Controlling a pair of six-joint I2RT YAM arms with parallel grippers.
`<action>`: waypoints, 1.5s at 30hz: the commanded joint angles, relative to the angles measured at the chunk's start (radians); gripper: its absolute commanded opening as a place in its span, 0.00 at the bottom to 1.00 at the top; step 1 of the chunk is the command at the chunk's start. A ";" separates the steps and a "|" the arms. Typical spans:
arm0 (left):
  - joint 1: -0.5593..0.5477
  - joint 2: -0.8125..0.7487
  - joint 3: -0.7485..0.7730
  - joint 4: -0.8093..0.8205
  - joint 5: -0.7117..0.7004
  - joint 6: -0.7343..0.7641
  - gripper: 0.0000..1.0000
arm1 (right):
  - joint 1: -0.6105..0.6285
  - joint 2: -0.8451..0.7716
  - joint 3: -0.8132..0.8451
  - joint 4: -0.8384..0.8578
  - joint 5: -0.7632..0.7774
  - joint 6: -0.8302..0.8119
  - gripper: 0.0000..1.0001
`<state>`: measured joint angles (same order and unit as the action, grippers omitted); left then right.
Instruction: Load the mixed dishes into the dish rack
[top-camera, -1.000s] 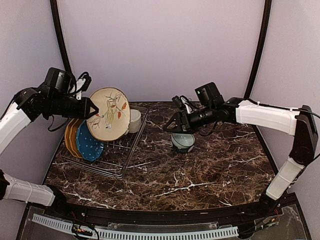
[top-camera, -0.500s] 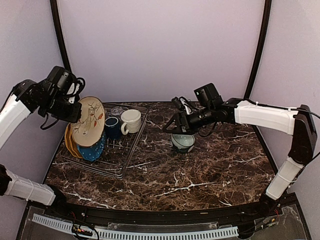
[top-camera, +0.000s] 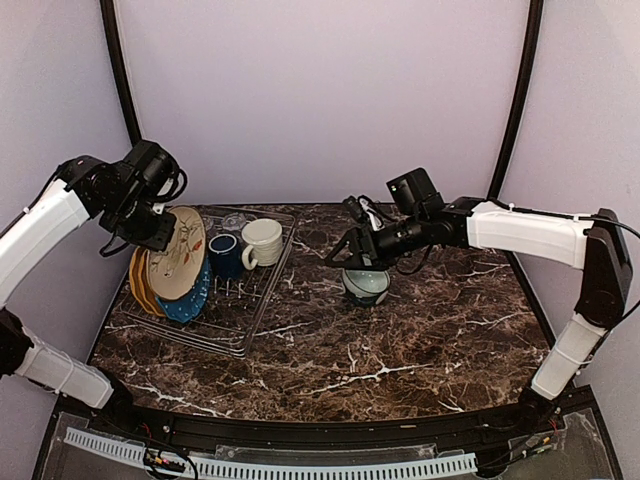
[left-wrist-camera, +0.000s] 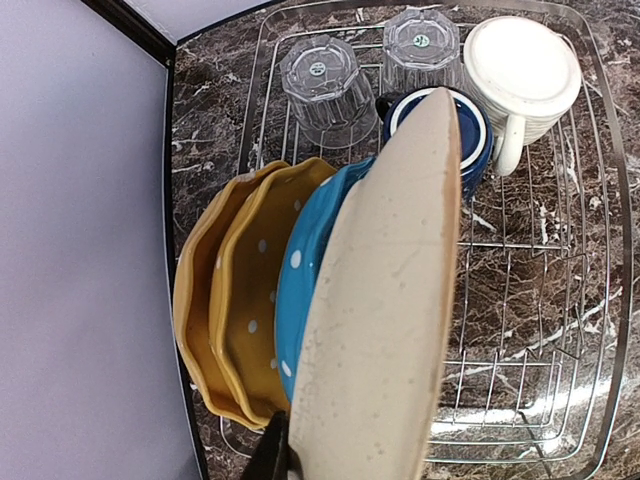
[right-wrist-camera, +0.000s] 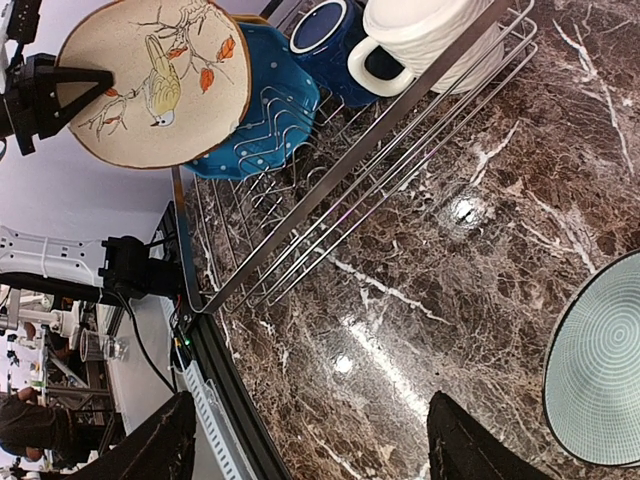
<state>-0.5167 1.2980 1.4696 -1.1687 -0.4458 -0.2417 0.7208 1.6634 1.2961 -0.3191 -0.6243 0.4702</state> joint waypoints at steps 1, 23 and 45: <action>-0.018 -0.002 0.005 0.022 -0.074 -0.014 0.01 | 0.007 0.014 0.009 0.006 0.009 -0.015 0.77; -0.023 0.075 -0.160 0.133 -0.014 -0.014 0.01 | 0.006 0.024 -0.015 0.028 -0.003 -0.006 0.76; -0.022 0.131 -0.215 0.136 -0.040 -0.014 0.28 | 0.008 0.027 -0.032 0.034 -0.003 -0.005 0.76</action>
<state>-0.5415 1.4277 1.2633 -1.0245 -0.4690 -0.2695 0.7208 1.6779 1.2709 -0.3119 -0.6254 0.4683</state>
